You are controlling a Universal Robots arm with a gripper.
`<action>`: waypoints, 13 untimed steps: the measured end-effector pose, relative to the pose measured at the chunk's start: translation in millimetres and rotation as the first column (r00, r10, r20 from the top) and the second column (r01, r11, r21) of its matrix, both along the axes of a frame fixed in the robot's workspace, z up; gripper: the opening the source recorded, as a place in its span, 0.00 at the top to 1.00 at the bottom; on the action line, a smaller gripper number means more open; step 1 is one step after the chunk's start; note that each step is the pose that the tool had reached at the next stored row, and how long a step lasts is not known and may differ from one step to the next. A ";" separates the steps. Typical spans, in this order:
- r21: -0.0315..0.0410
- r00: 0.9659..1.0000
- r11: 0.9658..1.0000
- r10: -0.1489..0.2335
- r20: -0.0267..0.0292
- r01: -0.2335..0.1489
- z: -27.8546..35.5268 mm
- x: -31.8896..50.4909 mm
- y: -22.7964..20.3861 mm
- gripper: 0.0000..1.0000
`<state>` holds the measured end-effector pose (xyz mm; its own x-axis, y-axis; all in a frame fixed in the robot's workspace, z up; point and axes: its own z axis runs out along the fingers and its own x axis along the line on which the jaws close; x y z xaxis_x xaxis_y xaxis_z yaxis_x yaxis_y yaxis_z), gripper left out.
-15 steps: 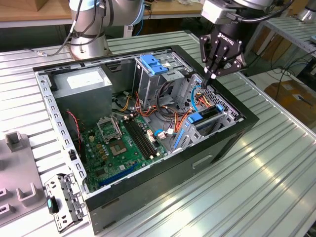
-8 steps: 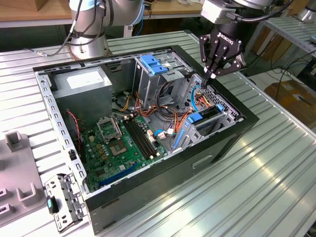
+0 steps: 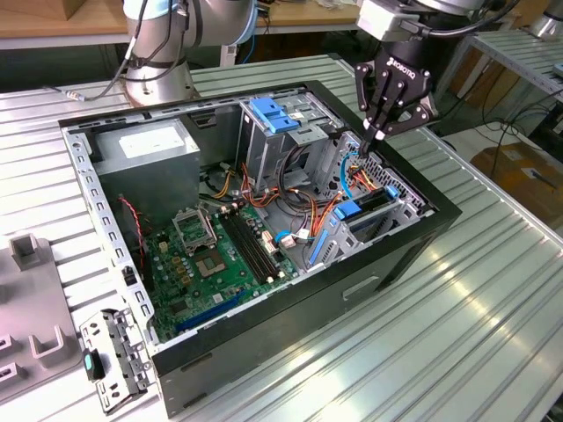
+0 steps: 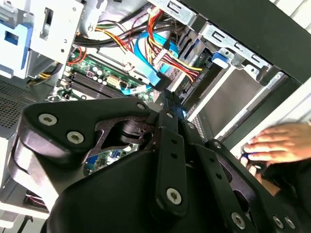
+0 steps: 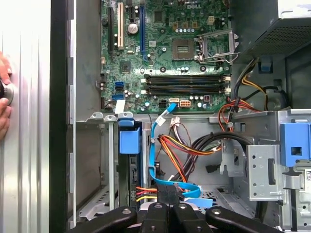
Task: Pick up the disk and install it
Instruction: 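Insert the second disk wire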
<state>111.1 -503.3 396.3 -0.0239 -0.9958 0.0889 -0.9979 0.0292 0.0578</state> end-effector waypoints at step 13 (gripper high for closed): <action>-0.086 1.000 0.996 -0.005 -0.013 0.004 -10.1 6.2 27.7 0.89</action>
